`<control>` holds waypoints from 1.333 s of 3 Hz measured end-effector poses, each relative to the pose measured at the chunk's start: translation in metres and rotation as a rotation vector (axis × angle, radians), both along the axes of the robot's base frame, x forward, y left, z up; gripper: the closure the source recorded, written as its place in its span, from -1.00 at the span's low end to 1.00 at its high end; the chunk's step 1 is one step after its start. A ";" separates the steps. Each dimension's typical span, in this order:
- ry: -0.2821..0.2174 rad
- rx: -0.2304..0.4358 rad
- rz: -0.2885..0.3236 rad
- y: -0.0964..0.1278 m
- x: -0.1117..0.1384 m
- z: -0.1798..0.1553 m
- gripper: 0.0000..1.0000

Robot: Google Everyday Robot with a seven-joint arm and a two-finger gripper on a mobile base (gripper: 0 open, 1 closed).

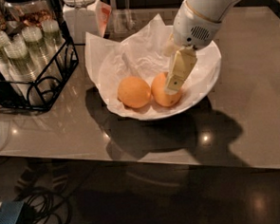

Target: Pick orange from white bowl

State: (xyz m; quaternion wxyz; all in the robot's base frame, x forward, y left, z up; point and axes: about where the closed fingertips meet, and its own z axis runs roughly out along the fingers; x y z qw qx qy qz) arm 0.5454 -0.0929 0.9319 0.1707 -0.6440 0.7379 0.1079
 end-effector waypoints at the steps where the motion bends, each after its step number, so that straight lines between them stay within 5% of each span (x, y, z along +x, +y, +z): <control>1: 0.044 0.018 0.041 0.012 0.007 -0.015 -0.80; 4: 0.135 0.073 0.056 0.018 0.014 -0.049 -0.72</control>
Offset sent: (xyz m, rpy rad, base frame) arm 0.0107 0.0202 -0.0392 0.0624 0.1364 0.0877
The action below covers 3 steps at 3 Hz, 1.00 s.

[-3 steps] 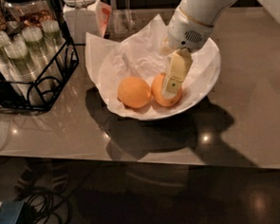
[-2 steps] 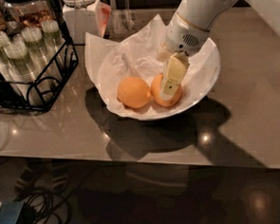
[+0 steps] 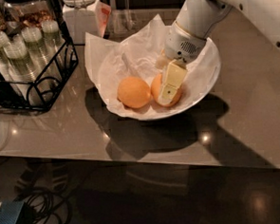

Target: Pick orange from white bowl

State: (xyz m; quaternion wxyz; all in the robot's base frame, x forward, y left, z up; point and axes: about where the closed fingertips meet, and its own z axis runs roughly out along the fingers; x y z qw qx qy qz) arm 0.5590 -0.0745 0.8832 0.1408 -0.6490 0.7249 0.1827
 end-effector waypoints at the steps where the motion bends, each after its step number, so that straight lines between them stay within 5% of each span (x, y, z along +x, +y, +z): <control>1: 0.033 0.011 -0.010 -0.003 -0.001 -0.012 -0.72; 2: 0.057 0.021 -0.017 -0.005 -0.001 -0.021 -0.70; 3: 0.069 0.028 -0.023 -0.007 -0.002 -0.026 -0.44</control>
Offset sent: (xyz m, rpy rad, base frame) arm -0.0078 -0.0136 -0.0288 0.0205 0.1023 -0.0178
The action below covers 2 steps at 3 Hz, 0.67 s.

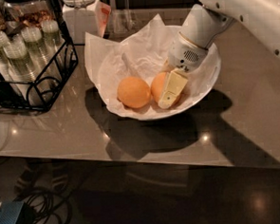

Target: Pick orange from white bowl

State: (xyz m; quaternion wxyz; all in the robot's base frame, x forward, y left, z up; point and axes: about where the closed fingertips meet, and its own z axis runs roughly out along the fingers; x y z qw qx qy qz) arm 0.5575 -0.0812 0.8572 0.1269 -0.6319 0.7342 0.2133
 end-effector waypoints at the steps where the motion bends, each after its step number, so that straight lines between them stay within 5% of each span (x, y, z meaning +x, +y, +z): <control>1: 0.006 0.003 -0.006 -0.001 0.000 -0.003 -0.38; 2: 0.001 0.004 -0.019 -0.003 -0.001 -0.004 0.00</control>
Offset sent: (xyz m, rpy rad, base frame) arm -0.0085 -0.0104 -0.0020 -0.0032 0.0066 -0.0302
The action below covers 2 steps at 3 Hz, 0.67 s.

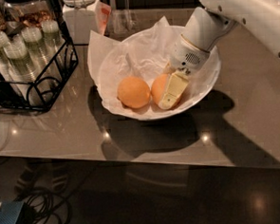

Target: Pick orange from white bowl

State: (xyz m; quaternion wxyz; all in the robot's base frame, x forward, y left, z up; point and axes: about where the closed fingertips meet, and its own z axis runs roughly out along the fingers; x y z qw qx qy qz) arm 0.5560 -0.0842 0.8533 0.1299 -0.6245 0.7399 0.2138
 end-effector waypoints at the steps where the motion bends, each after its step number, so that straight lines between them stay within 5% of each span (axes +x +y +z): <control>1: -0.027 -0.002 -0.008 -0.001 -0.002 0.007 0.47; 2: -0.120 0.011 -0.008 -0.001 -0.005 0.035 0.93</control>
Offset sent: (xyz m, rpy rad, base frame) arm -0.0124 -0.0055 0.0773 0.0257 -0.2415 -0.0079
